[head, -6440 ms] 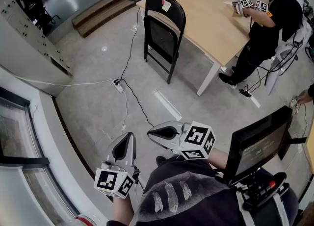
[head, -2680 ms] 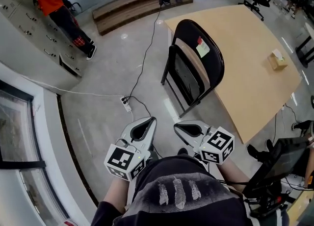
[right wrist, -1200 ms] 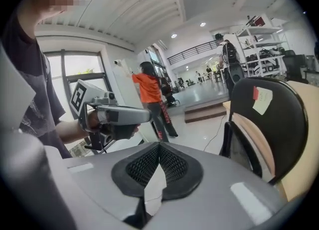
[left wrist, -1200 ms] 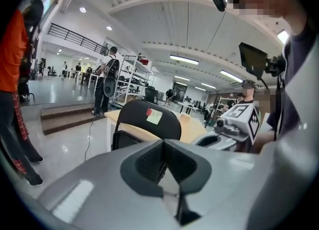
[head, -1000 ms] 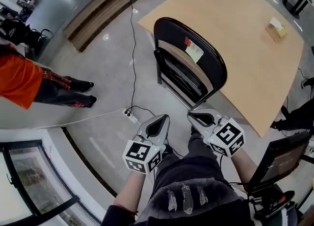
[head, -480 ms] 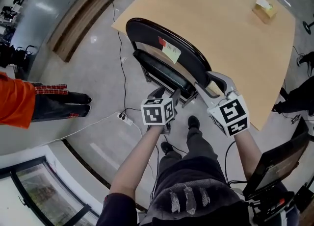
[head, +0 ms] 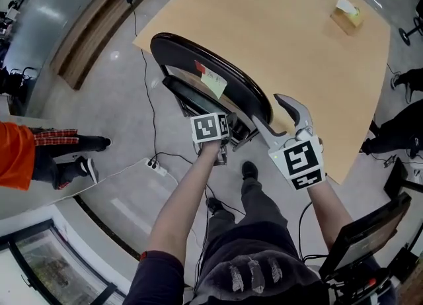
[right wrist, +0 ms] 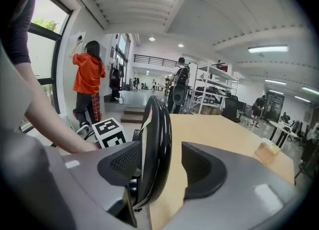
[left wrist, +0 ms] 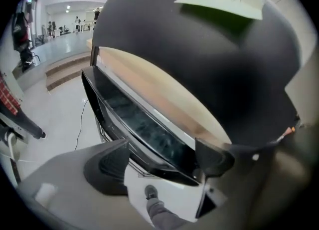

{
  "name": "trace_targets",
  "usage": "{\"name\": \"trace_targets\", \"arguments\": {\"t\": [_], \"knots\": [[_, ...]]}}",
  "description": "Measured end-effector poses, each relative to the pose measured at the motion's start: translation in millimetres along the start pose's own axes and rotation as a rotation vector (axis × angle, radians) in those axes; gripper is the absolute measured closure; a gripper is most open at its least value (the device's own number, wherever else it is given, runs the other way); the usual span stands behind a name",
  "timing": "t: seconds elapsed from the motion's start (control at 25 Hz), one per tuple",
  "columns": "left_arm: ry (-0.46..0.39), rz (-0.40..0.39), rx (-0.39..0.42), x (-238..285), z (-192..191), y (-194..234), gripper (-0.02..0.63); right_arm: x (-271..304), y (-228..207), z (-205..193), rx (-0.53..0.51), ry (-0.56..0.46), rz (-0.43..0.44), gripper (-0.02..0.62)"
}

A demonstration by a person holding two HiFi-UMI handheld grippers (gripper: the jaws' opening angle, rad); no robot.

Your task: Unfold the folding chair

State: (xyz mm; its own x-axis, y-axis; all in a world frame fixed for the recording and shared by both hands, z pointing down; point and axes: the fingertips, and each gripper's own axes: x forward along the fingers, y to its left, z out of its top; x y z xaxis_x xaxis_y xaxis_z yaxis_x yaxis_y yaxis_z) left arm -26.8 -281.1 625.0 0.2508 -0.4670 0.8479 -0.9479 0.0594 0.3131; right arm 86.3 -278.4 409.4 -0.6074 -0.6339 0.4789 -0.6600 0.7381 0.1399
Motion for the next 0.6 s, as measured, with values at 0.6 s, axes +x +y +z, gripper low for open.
{"name": "trace_targets", "arguments": {"t": [0.6], "knots": [[0.001,-0.162,-0.218,28.8,1.4,-8.2,0.232,64.9,2.2,-4.0,-0.094,0.051,0.085,0.416]]}}
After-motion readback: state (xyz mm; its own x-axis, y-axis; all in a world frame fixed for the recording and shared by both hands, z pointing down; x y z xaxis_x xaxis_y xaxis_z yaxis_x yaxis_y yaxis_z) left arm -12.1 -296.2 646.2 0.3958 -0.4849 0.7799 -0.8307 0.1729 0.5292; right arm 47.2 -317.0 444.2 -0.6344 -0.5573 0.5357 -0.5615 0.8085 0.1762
